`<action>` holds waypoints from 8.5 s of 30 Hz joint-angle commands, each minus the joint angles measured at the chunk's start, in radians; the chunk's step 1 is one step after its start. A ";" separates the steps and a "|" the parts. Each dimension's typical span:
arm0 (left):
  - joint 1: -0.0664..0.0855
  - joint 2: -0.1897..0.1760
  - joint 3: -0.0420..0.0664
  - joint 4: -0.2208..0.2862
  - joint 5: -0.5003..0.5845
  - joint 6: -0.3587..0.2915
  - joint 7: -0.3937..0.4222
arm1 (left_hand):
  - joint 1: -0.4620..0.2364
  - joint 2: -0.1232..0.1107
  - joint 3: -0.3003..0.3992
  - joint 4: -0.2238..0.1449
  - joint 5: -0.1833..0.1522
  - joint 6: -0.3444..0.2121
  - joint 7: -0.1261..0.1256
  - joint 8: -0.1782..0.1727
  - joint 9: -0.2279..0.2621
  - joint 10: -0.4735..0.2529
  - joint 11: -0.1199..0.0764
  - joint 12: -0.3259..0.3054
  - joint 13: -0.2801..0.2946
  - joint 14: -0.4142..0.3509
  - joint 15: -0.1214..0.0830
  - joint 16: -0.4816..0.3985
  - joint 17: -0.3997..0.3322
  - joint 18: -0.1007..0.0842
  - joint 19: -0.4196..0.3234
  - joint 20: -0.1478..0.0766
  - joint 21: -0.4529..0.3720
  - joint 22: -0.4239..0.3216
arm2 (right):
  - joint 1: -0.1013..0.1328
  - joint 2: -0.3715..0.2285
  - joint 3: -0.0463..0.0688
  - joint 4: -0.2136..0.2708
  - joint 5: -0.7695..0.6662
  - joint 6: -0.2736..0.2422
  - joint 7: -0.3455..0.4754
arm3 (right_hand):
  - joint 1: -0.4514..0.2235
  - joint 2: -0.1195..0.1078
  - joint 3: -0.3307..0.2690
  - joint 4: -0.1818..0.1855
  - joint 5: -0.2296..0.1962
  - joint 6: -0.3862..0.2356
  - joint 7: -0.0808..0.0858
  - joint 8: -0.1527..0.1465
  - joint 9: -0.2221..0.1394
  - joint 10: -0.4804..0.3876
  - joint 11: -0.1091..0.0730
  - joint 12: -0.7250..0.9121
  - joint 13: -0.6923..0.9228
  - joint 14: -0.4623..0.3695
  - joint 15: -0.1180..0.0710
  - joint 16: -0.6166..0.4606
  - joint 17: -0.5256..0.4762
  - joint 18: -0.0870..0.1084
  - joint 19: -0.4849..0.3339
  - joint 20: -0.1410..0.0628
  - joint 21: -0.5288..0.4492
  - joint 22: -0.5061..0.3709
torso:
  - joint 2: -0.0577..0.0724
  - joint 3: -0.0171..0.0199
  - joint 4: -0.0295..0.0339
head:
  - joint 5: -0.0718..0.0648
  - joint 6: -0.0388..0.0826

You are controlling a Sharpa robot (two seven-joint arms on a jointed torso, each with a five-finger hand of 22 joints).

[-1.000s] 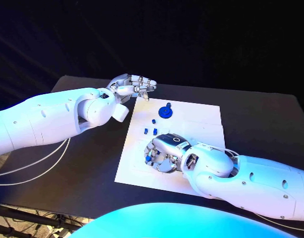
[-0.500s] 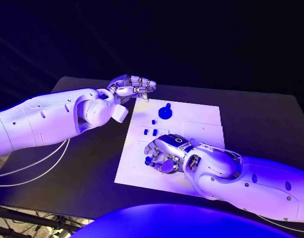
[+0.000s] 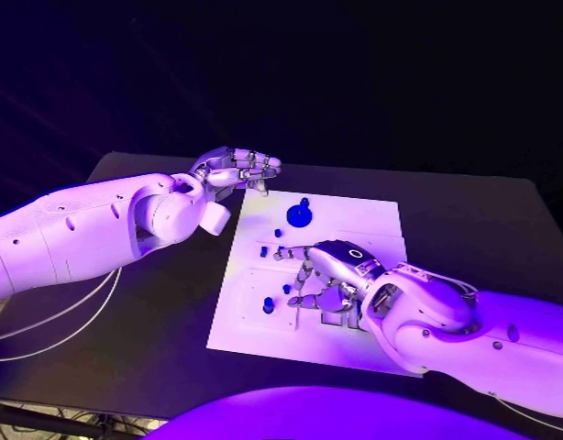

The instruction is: Assemble the parts on the task board

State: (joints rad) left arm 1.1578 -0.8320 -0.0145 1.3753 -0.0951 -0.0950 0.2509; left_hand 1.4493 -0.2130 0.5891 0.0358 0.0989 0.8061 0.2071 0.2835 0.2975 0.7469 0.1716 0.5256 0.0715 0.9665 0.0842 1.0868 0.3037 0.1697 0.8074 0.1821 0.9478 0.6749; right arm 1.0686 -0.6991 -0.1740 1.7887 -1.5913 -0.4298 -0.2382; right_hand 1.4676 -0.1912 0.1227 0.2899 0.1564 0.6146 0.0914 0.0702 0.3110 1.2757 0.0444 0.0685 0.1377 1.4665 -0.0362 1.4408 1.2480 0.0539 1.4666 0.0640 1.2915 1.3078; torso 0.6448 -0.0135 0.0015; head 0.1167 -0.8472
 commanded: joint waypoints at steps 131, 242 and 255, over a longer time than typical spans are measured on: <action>-0.002 -0.010 -0.003 0.005 0.006 0.032 0.001 | -0.015 0.005 0.003 -0.010 0.008 -0.005 0.026 -0.001 0.002 -0.013 0.000 0.010 -0.001 -0.005 0.005 -0.006 -0.002 0.015 -0.006 0.000 -0.003 -0.001 | 0.004 -0.166 -0.014 0.038 0.626 -0.001 -0.234 | -0.242 0.014 0.135 0.001 0.215 0.391 -0.023 0.376 0.156 0.195 -0.052 1.349 1.290 0.095 -0.036 0.108 0.280 -0.051 0.101 -0.032 0.266 0.259 | -0.015 -0.0018 -0.0135 | -0.099 -0.014; -0.002 -0.019 -0.003 0.009 0.007 0.030 0.000 | -0.024 0.009 0.004 -0.011 0.008 -0.007 0.027 0.000 0.002 -0.018 0.001 0.016 -0.001 -0.007 0.007 -0.006 -0.003 0.014 -0.007 0.002 -0.005 -0.003 | -0.053 -0.380 -0.020 0.061 0.226 0.141 -0.254 | -0.190 0.031 -0.117 0.001 0.114 0.448 -0.033 0.330 0.135 0.139 -0.061 1.112 1.137 0.072 -0.045 -0.007 0.149 -0.010 0.070 -0.039 0.015 0.171 | -0.020 0.0002 -0.0162 | -0.127 -0.025; -0.002 -0.020 -0.003 0.010 0.007 0.032 0.000 | -0.026 0.010 0.005 -0.010 0.008 -0.008 0.027 0.001 0.003 -0.018 0.001 0.017 -0.001 -0.007 0.007 -0.006 -0.003 0.014 -0.008 0.002 -0.005 -0.003 | -0.064 -0.347 -0.020 0.038 0.168 0.118 -0.291 | -0.036 0.072 0.002 -0.007 0.037 0.446 -0.045 0.337 0.126 0.141 -0.072 1.131 1.164 0.074 -0.055 0.018 0.180 -0.017 0.072 -0.048 0.062 0.199 | -0.020 -0.0006 -0.0163 | -0.127 -0.025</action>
State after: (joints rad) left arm 1.1555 -0.8532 -0.0180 1.3823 -0.0934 -0.0770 0.2439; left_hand 1.4335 -0.2051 0.5948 0.0301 0.1027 0.8062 0.2071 0.2835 0.2989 0.7364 0.1750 0.5379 0.0716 0.9631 0.0877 1.0868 0.3021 0.1696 0.8075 0.1820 0.9478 0.6731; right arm 1.0161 -1.0476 -0.1848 1.8414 -1.3881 -0.3427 -0.4845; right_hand 1.4064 -0.1396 0.1171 0.2836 0.2021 1.0567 0.0537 0.4140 0.4560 1.4151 -0.0230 1.1957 1.3032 1.4649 -0.0844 1.4547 1.3080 0.0530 1.4662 0.0250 1.3510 1.3079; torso 0.6246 -0.0136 -0.0147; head -0.0105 -0.8727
